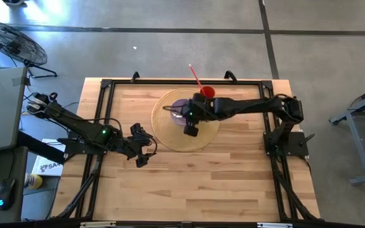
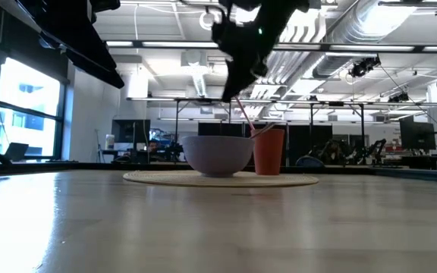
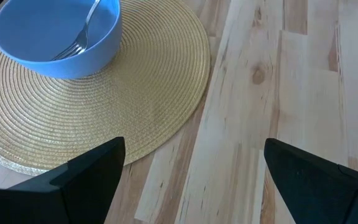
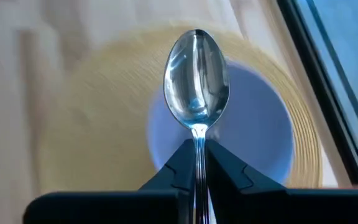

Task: Pick & Place Utensil
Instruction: Put the silver spoon into the violet bowl on the table placemat, then return to Home Position

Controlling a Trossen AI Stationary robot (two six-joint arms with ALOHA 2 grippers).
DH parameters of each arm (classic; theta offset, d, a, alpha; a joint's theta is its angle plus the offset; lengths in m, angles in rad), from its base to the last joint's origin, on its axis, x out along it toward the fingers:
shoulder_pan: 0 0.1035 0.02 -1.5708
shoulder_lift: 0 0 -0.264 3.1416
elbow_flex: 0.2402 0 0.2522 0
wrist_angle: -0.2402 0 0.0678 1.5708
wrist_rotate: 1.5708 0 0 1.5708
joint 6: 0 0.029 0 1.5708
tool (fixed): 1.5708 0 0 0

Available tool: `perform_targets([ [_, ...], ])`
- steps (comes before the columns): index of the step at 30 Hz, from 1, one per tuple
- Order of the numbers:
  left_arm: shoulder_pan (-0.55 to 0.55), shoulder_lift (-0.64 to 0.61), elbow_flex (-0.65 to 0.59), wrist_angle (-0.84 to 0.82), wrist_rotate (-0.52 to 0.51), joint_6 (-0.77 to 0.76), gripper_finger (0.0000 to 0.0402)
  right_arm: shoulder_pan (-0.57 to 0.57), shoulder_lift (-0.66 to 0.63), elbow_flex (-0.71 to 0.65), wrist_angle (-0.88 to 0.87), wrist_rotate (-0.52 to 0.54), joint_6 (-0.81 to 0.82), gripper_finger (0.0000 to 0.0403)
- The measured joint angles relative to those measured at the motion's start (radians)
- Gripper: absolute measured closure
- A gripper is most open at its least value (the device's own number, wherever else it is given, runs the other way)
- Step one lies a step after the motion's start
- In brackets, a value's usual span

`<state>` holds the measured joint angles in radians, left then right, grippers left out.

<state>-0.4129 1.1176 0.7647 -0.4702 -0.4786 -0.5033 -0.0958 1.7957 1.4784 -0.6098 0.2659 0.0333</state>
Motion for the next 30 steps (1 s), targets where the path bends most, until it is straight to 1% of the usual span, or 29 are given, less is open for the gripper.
perform_targets([
  [3,0.000,0.000,0.000,0.000,0.000,0.000,0.0023,-0.054,0.000,-0.062,0.052,-0.011,0.020,0.0391],
  [6,0.000,0.000,0.000,0.000,0.000,0.000,0.0023,-0.099,0.000,-0.138,0.153,-0.072,0.042,0.0394],
  [10,0.000,0.000,0.000,0.000,0.000,0.000,0.0023,-0.135,0.000,-0.205,0.267,-0.092,0.044,0.0378],
  [12,0.000,0.000,0.000,0.000,0.000,0.000,0.0023,-0.151,0.000,-0.227,0.278,-0.106,0.045,0.0372],
  [19,0.000,0.000,0.000,0.000,0.000,0.000,0.0023,-0.183,0.034,-0.235,0.313,-0.166,0.040,0.0390],
  [21,0.000,0.000,0.000,0.000,0.000,0.000,0.0023,-0.186,0.044,-0.236,0.332,-0.181,0.038,0.0390],
  [27,0.000,0.000,0.000,0.000,0.000,0.000,0.0023,-0.200,0.071,-0.235,0.341,-0.174,0.037,0.0361],
  [30,0.000,0.000,0.000,0.001,0.000,0.000,0.0023,-0.203,0.072,-0.235,0.347,-0.175,0.036,0.0354],
])
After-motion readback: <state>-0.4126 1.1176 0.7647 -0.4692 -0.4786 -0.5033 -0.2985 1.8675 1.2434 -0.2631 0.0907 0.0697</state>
